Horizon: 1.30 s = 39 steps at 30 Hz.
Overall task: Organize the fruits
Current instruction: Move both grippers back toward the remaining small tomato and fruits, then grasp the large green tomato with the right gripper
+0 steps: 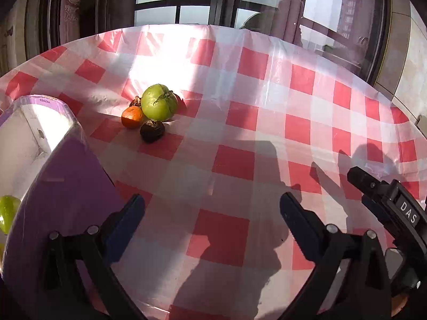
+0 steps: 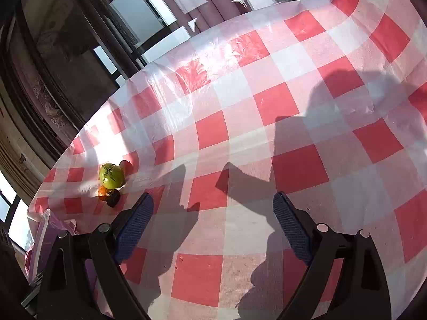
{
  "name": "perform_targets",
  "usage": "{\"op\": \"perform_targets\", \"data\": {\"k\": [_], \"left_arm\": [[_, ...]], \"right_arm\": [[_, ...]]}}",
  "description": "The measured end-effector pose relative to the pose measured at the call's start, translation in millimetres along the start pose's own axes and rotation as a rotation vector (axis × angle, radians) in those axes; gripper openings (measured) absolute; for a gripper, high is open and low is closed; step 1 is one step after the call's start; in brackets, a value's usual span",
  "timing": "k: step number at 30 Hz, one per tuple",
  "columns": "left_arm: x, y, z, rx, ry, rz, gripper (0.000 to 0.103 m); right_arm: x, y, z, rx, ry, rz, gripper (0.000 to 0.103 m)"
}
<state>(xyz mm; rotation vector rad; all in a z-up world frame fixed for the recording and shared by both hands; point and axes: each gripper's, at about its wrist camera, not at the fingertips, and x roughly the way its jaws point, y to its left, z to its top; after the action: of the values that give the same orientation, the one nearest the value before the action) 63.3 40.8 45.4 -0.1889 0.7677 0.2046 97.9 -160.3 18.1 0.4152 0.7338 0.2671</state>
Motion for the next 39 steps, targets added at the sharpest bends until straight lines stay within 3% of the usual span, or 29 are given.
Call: {"op": "perform_targets", "data": {"k": [8,15,19,23,28,30,32,39], "left_arm": [[52,1,14,-0.018,0.017,0.024,0.101],[53,3,17,-0.001,0.013,-0.079,0.101],[54,-4,13,0.04,0.026,-0.09,0.101],[54,6,12,-0.025,0.01,-0.086,0.101],[42,5,6,-0.036,-0.043,-0.07,0.101],[41,4,5,-0.035,-0.051,-0.077,0.101],[43,5,6,-0.049,-0.049,-0.04,0.097],[44,2,6,-0.043,-0.061,-0.057,0.101]], "right_arm": [[43,16,13,-0.025,0.026,0.024,0.088],[80,40,32,-0.101,0.052,0.107,0.088],[103,67,45,-0.243,0.079,0.185,0.088],[138,112,47,-0.474,0.16,0.226,0.088],[179,170,44,-0.69,0.268,0.401,0.088],[196,191,43,-0.737,0.355,0.493,0.088],[208,210,40,-0.788,0.408,0.543,0.088],[240,248,23,-0.932,0.487,0.522,0.086]]}}
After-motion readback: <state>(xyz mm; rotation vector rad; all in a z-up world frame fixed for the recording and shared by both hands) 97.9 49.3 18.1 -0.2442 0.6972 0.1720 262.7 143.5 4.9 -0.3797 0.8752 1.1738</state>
